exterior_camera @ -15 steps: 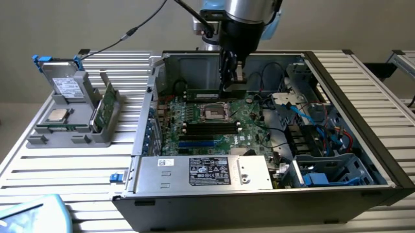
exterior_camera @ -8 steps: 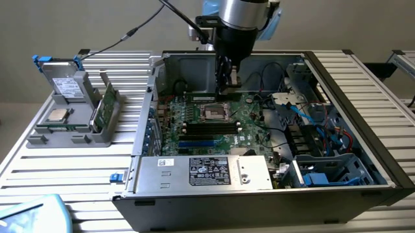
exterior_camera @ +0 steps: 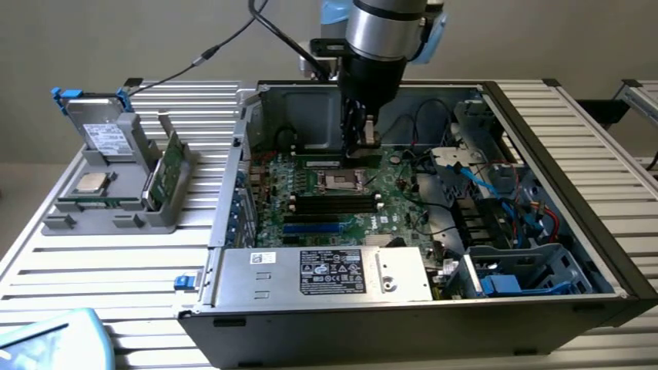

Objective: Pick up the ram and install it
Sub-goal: 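Insert the ram into the slot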

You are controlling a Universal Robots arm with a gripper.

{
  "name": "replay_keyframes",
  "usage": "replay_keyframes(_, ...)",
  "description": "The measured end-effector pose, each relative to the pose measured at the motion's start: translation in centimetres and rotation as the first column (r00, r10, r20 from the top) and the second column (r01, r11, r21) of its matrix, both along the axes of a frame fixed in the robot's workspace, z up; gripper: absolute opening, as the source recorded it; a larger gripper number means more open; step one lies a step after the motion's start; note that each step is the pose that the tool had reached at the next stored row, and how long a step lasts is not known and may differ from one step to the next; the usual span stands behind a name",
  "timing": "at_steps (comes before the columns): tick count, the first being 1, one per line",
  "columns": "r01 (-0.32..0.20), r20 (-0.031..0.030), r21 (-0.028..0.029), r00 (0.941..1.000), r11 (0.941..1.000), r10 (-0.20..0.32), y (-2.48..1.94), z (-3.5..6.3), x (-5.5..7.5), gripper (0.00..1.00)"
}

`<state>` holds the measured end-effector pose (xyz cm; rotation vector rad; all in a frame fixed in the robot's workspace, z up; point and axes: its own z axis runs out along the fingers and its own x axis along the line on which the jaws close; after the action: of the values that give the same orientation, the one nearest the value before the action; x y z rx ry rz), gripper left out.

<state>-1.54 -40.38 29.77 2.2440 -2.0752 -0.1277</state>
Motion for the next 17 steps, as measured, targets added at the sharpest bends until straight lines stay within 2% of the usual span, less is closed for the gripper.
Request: replay_keyframes(17, 0.002, 0.0, 0.0, 1.0, 1.0, -0.002, -0.43, -3.11, 0.0, 0.14)
